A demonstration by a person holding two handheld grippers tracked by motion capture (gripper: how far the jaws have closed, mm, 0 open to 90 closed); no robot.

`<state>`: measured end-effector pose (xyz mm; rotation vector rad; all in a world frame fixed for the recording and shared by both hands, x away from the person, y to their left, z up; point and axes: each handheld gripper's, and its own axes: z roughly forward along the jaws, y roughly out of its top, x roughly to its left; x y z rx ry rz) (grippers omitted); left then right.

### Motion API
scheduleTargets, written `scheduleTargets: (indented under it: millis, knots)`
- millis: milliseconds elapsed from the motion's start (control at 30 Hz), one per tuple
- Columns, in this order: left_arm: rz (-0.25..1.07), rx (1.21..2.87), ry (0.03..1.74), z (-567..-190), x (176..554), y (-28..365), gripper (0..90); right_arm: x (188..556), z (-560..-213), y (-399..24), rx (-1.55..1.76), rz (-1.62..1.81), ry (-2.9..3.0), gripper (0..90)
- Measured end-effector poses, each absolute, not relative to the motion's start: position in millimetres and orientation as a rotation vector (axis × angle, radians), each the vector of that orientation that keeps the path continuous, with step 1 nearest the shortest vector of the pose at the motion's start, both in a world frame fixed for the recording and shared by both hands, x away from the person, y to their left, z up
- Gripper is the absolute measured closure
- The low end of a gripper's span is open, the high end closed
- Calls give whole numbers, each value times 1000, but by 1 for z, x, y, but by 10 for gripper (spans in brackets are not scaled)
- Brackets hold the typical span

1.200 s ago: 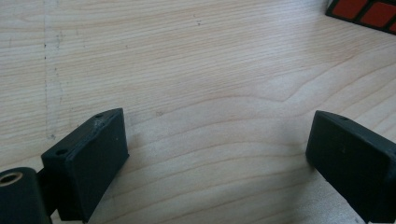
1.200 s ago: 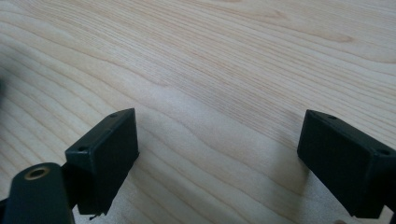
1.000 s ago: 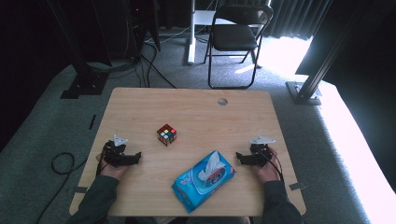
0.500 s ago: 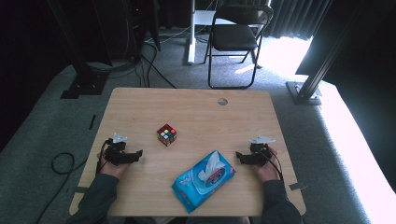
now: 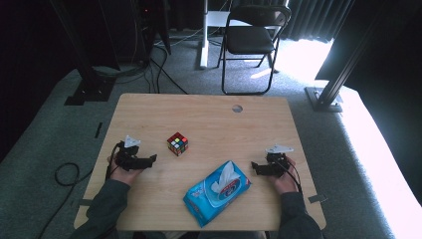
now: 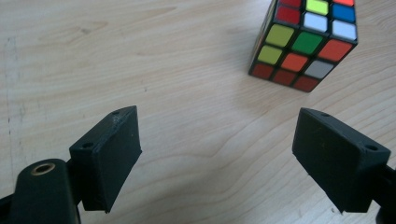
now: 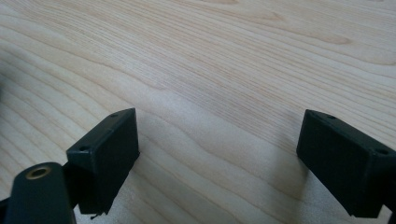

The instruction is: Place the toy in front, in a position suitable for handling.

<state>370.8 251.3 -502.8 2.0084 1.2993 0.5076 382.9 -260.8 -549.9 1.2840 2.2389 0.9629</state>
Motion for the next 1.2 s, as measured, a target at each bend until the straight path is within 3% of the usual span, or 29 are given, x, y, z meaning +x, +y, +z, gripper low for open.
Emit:
scheduleTargets:
  millis: [1200]
  knots:
    - [471, 2040, 1212, -495, 390, 215, 153, 383, -550, -261, 1284, 964, 2239, 124]
